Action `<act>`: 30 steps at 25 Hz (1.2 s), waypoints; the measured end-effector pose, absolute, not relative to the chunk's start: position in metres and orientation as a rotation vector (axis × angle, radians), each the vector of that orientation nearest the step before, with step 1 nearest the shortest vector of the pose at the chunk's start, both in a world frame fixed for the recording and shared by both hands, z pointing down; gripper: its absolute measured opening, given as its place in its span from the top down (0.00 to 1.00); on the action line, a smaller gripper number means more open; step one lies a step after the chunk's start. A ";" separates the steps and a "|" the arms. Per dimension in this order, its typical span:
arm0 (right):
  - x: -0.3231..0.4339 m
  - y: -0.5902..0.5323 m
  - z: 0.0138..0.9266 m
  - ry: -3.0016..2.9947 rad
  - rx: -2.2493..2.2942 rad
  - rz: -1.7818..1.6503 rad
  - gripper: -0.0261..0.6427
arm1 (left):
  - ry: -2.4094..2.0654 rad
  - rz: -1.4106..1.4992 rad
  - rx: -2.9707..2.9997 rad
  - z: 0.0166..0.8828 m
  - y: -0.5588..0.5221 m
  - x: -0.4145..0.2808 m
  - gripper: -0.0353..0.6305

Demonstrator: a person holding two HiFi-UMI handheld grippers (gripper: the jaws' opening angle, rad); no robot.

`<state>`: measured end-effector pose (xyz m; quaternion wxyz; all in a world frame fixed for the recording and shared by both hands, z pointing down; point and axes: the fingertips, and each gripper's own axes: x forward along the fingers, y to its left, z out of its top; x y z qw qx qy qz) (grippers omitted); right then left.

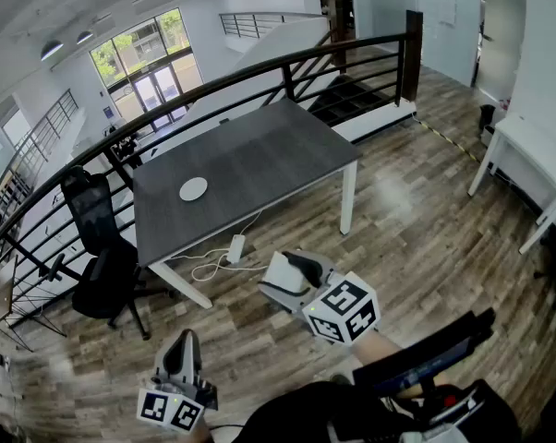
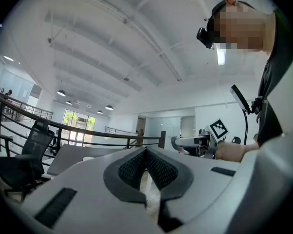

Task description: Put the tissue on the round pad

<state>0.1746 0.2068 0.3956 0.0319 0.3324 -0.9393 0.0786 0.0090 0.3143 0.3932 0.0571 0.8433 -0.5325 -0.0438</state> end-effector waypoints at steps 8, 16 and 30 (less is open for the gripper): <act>0.169 0.209 0.396 -2.893 1.018 0.246 0.50 | -1.605 -0.135 2.554 0.396 0.313 0.005 0.94; 0.162 0.214 0.395 -2.903 1.018 0.277 0.49 | -1.602 -0.148 2.550 0.396 0.317 -0.002 0.94; 0.125 0.230 0.392 -2.904 1.040 0.279 0.50 | -1.562 -0.191 2.542 0.403 0.332 -0.044 0.94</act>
